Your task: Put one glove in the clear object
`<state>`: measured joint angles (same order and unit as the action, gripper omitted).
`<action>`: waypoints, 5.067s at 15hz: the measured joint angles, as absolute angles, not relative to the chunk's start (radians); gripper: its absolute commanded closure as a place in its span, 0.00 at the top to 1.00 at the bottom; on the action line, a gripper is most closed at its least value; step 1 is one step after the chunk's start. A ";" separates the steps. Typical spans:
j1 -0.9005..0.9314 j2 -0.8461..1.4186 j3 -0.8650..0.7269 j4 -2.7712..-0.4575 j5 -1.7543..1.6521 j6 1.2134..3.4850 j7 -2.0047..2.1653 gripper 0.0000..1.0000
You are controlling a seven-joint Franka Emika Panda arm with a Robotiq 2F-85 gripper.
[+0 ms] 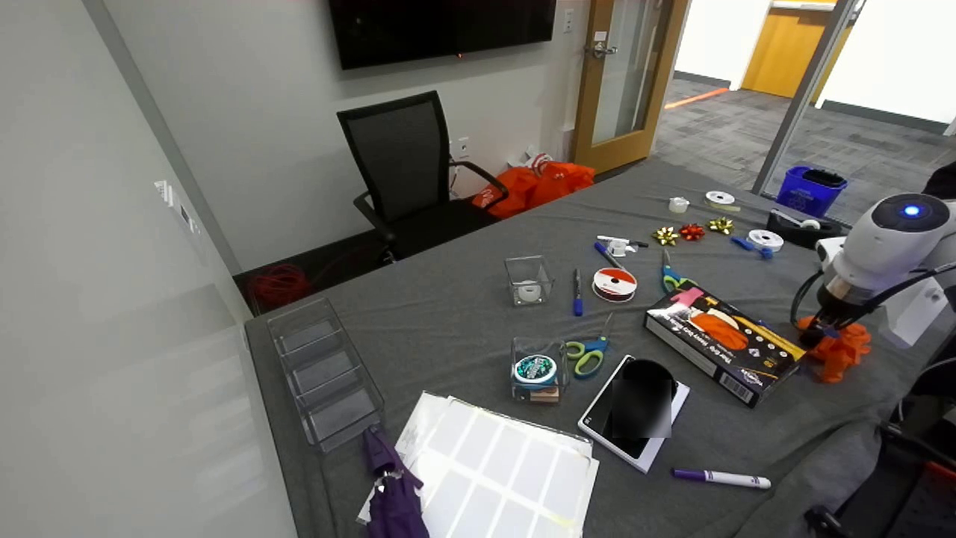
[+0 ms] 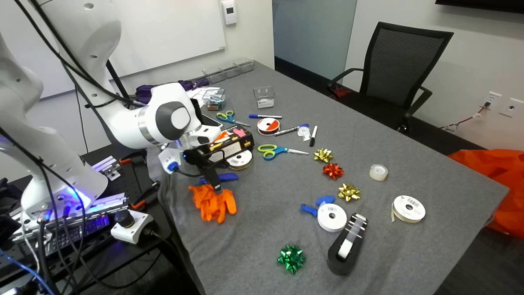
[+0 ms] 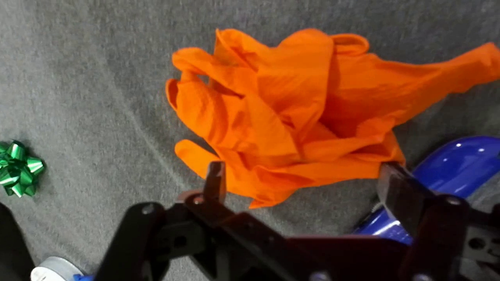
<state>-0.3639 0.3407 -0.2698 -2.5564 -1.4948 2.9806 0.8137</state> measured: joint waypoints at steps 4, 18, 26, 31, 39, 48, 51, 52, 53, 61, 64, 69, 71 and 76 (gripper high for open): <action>-0.364 0.349 -0.270 -2.548 -1.527 3.011 0.865 0.43; -0.360 0.336 -0.267 -2.568 -1.565 3.025 0.926 0.00; -0.352 0.150 -0.251 -2.791 -1.195 3.025 0.498 0.00; -0.375 0.134 -0.093 -2.784 -0.771 3.021 0.230 0.00; -0.646 0.060 0.405 -2.768 -0.042 2.887 -0.286 0.00; -0.384 -0.391 0.015 -2.685 0.099 2.254 -0.568 0.00; -0.287 -0.502 -0.083 -2.642 0.070 2.119 -0.498 0.00; -0.253 -0.522 -0.093 -2.630 0.071 2.104 -0.453 0.00; -0.222 -0.530 -0.093 -2.620 0.072 2.103 -0.404 0.00; -0.045 -0.402 -0.015 -2.500 0.090 2.178 -0.002 0.02; -0.041 -0.360 -0.008 -2.468 0.090 2.181 0.020 0.02; -0.035 -0.356 -0.005 -2.463 0.099 2.182 0.057 0.00; -0.017 -0.339 0.013 -2.437 0.137 2.191 0.144 0.00; 0.029 -0.180 0.092 -2.270 0.202 2.290 0.420 0.00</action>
